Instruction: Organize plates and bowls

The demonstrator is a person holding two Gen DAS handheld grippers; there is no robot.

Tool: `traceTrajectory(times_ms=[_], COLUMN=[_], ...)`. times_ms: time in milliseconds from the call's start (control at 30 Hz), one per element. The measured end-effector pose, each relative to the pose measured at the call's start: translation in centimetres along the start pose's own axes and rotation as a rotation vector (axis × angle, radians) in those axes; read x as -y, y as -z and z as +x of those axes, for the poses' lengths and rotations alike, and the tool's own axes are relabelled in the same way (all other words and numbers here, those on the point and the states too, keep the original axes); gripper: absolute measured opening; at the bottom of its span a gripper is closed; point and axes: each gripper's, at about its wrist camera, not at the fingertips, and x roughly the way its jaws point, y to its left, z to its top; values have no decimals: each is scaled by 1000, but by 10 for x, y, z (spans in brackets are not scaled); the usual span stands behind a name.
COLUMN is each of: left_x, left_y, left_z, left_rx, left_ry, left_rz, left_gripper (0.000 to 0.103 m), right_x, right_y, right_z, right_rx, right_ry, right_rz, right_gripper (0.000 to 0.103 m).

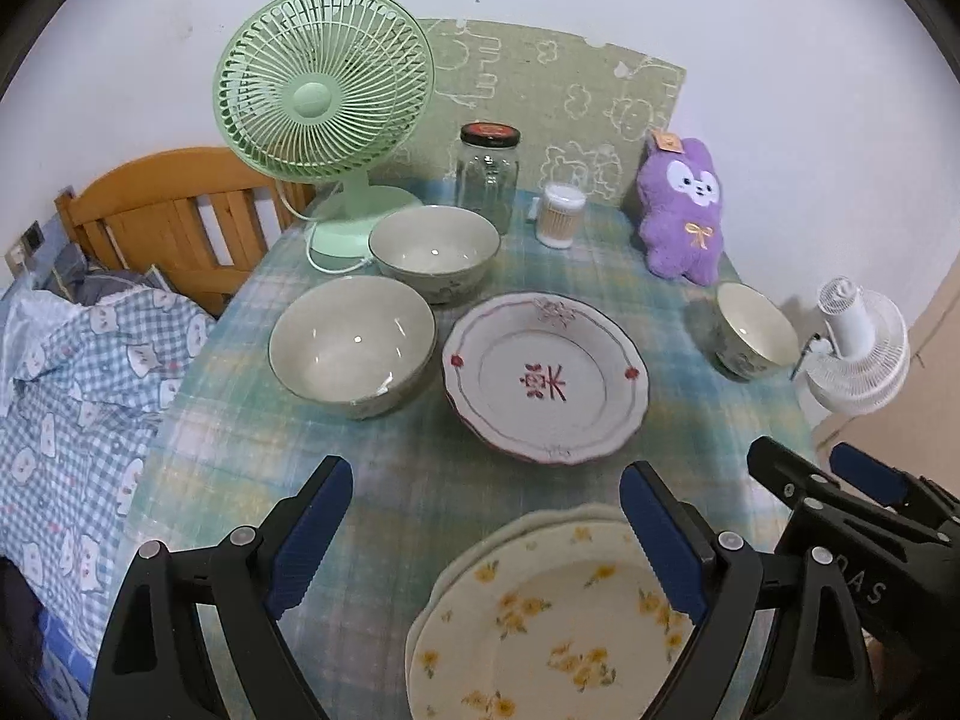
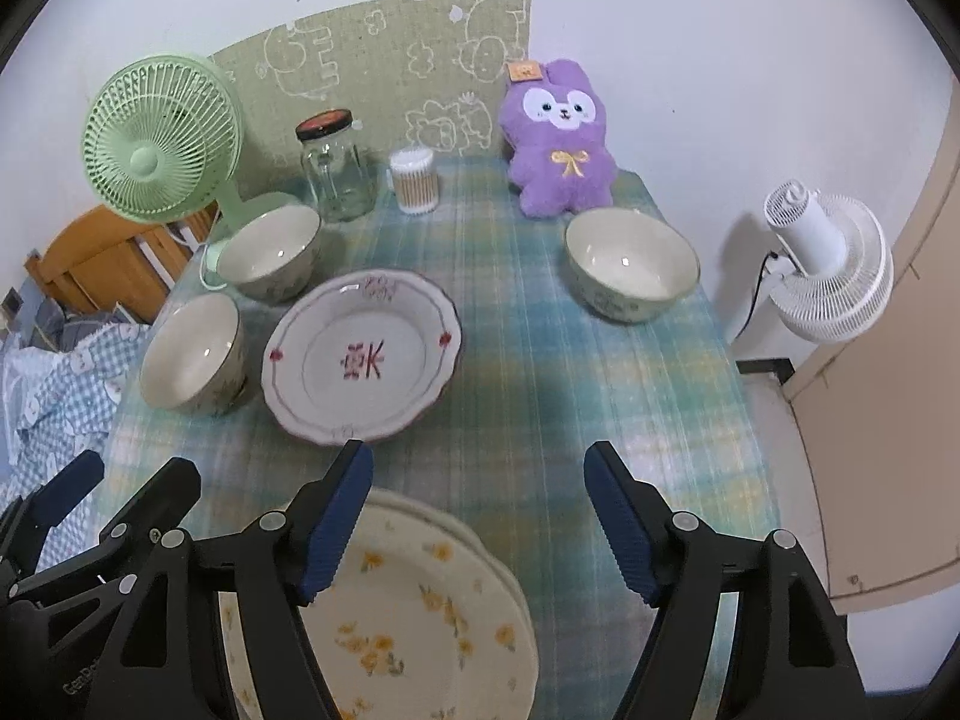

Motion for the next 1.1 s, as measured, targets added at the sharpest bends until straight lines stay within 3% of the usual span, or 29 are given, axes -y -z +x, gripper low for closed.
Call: traceTrajectory(times_ms=[433, 700, 967, 1100], left_x=[13, 13, 18, 17], left_y=[-34, -36, -31, -27], left_z=[47, 92, 126, 142], left_rx=[5, -32, -87, -141], left_ry=[-75, -167, -171, -201], left_rz=[-62, -112, -134, -152], left_gripper=[91, 90, 90, 80], right_x=[7, 5, -7, -11], right_y=[-50, -67, -74, -76], right_z=[45, 92, 132, 151], right_rx=[27, -5, -35, -56], right_ry=[-47, -84, -129, -138], right_rz=[-54, -96, -140, -149], right_gripper=[76, 76, 76, 76])
